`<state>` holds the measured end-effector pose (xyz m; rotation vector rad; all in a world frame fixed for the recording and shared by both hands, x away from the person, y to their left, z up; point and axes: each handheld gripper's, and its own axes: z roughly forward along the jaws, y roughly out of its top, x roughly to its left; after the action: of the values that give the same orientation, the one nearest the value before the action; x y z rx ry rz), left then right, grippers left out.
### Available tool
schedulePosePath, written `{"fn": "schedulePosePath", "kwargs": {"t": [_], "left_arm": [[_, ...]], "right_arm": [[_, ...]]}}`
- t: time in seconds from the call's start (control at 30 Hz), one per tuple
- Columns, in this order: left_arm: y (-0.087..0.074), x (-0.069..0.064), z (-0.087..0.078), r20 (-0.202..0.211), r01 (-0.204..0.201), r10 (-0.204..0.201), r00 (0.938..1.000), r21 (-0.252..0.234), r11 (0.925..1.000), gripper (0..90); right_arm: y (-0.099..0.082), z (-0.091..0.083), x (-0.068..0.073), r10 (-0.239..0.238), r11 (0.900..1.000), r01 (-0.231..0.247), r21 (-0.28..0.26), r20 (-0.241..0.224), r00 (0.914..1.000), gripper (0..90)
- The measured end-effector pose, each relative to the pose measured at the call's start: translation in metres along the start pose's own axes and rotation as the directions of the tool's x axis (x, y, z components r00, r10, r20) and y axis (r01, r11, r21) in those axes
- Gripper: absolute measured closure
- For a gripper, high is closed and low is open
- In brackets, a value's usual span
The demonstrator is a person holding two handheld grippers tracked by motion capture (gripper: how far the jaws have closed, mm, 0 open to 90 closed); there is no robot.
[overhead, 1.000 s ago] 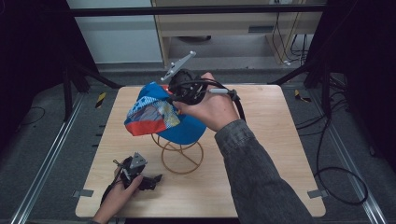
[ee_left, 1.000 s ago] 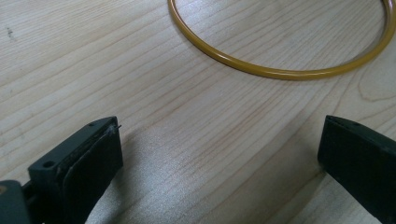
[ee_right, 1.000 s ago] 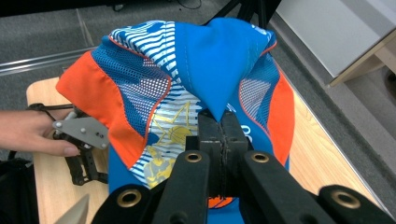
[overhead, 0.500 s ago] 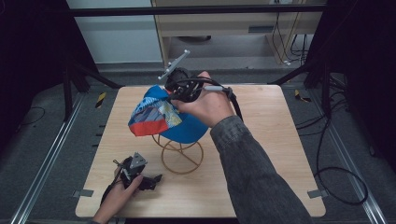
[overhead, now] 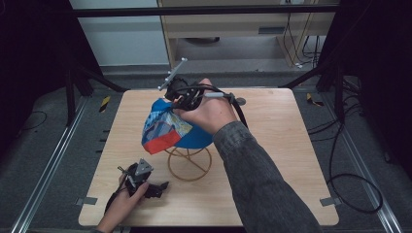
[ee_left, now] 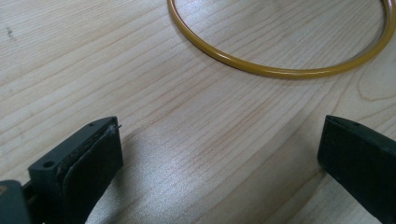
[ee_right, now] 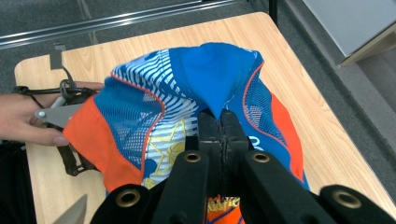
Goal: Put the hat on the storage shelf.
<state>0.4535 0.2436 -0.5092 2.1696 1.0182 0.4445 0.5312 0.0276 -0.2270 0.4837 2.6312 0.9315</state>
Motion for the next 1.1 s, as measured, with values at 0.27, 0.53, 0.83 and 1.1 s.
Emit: {"fn": "schedulePosePath", "kwargs": {"t": [0.27,0.53,0.83,1.1], "left_arm": [[0.000,0.000,0.000,0.000,-0.001,0.001,1.0000,0.000,1.0000,0.0],[0.000,0.000,0.000,0.000,-0.001,0.001,1.0000,0.000,1.0000,0.0],[0.000,0.000,0.000,0.000,-0.001,0.001,1.0000,-0.001,1.0000,0.0],[0.000,0.000,0.000,0.000,-0.001,0.001,1.0000,-0.001,1.0000,0.0]], "right_arm": [[-0.003,0.003,-0.001,0.003,1.0000,-0.003,-0.006,-0.012,0.9999,89.6],[-0.006,0.005,-0.001,0.007,1.0000,-0.007,-0.004,-0.015,0.9999,83.5],[-0.010,0.003,-0.002,0.019,0.9998,-0.019,-0.003,-0.002,0.9998,69.7],[-0.013,0.001,-0.002,0.034,0.9994,-0.034,-0.011,-0.001,0.9994,60.1]]}}
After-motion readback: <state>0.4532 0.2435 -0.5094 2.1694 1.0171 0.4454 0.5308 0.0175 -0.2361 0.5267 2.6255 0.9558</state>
